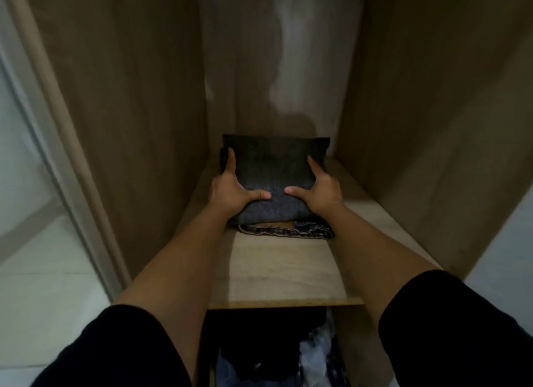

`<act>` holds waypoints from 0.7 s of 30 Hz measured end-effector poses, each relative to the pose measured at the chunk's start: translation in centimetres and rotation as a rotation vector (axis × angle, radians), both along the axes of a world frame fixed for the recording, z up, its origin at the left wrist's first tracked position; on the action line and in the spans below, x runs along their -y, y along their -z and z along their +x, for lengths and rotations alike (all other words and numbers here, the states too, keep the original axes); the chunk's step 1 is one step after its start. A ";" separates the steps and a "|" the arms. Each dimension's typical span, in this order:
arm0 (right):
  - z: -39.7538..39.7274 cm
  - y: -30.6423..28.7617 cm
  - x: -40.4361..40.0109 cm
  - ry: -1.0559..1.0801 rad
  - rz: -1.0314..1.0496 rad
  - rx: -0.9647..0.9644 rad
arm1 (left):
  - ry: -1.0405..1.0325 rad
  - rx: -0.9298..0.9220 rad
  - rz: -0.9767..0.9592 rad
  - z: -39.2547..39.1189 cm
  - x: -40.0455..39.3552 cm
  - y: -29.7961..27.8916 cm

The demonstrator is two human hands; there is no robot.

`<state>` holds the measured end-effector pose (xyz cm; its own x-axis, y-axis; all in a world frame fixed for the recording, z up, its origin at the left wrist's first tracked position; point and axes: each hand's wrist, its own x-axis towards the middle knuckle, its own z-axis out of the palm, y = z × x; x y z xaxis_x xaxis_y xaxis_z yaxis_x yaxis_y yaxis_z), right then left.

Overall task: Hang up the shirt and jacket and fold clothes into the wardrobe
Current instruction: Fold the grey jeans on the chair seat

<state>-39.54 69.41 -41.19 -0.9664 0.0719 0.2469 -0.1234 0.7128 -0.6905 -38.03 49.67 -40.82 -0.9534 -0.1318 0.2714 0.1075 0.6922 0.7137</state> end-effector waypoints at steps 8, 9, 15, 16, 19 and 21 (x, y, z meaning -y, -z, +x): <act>-10.4 1.3 -0.8 -0.059 -0.082 0.186 | 0.078 0.184 0.111 -10.5 -0.3 1.0; -11.2 1.4 -0.9 -0.056 -0.072 0.191 | 0.083 0.187 0.109 -11.4 -0.3 1.1; -13.5 1.7 -1.1 -0.003 0.024 0.178 | -0.020 0.106 0.004 -13.4 -0.9 1.6; -13.5 1.8 -1.0 0.031 0.055 0.187 | -0.083 0.062 -0.065 -13.4 -1.2 1.7; -12.5 1.5 -0.4 0.121 0.209 0.200 | -0.188 0.031 -0.283 -12.5 -2.2 1.7; -11.4 1.0 -0.1 0.143 0.244 0.166 | -0.163 0.072 -0.287 -11.6 -2.7 1.7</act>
